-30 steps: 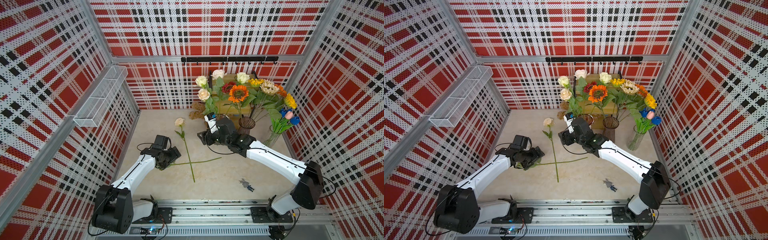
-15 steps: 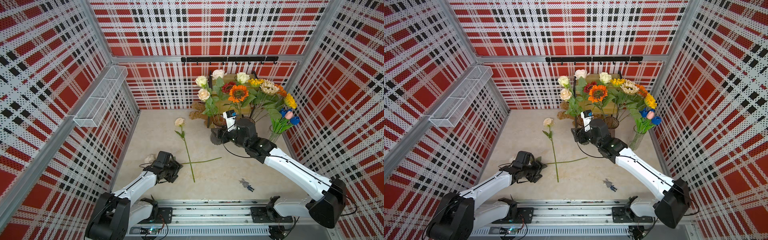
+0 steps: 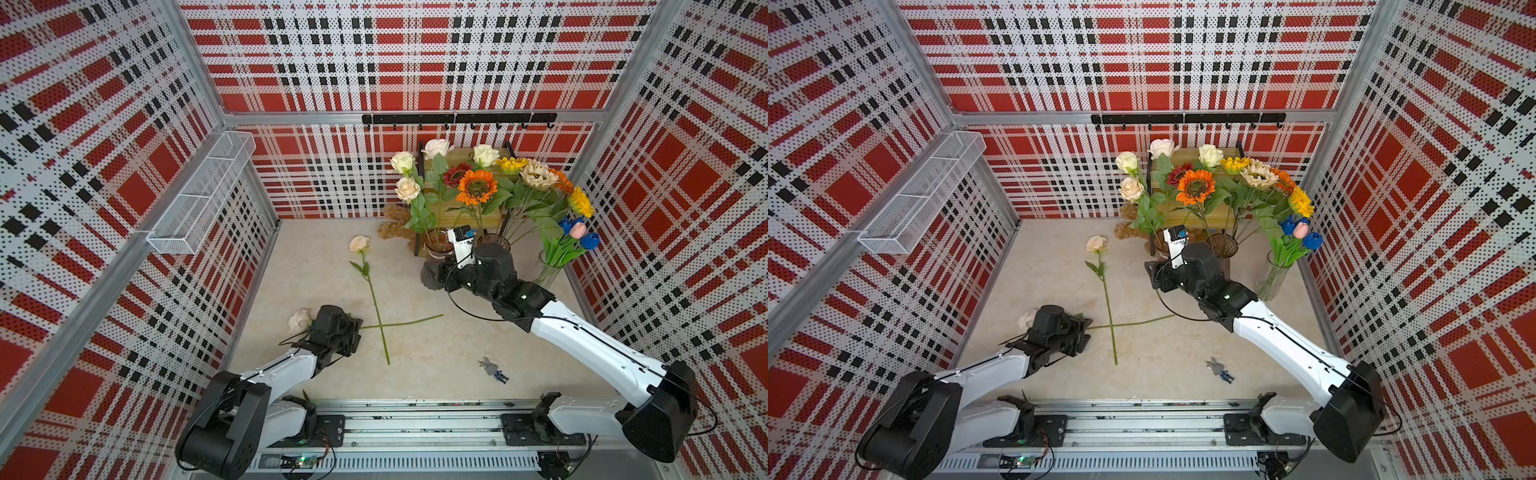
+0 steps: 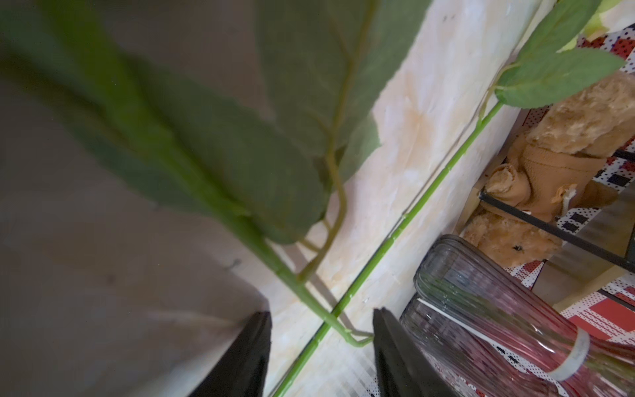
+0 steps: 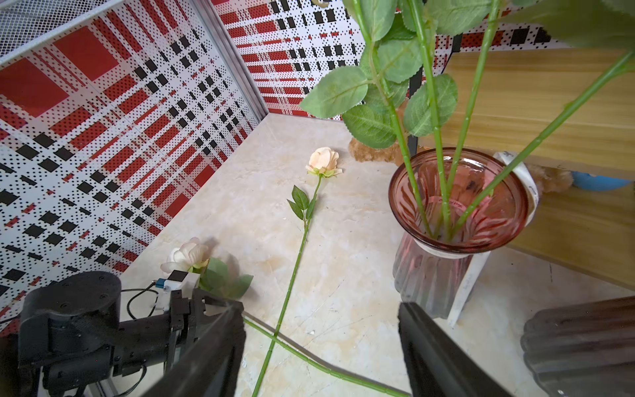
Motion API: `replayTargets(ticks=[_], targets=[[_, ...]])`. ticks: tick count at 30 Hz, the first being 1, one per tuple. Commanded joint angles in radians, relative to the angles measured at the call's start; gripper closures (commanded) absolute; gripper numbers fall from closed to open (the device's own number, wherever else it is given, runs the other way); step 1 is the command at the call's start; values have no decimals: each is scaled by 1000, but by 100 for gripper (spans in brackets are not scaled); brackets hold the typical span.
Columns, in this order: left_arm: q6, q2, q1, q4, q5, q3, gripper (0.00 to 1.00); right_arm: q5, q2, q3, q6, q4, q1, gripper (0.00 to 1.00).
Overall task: Arrange the flowers in different vases according to their variety
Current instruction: Pick up the flower at the center of the board.
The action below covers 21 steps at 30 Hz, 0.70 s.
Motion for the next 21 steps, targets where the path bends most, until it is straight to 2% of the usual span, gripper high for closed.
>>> replayTargets(ticks=[1,2,4,5,6,13,19,21], targets=[[-21,52,-14,69,-45,13,51,15,-37,-5,-9,1,-10,24],[-21,63,-15,78,-45,12,54,17,-39,-7,-9,-1,-11,24],[-24,82,-15,80,-62,8,83,22,-45,-9,-11,-9,-13,24],[-27,93,-14,80,-68,4,89,24,-48,-10,-13,-13,-13,24],[-30,107,-14,93,-72,-3,100,27,-50,-9,-14,-17,-13,24],[27,164,-21,114,-61,81,100,-2,-51,1,-14,-43,-12,25],[188,38,-34,-133,-150,311,100,-173,18,45,2,-71,-9,25],[279,-15,-36,-239,-186,405,100,-219,51,72,-6,-90,6,24]])
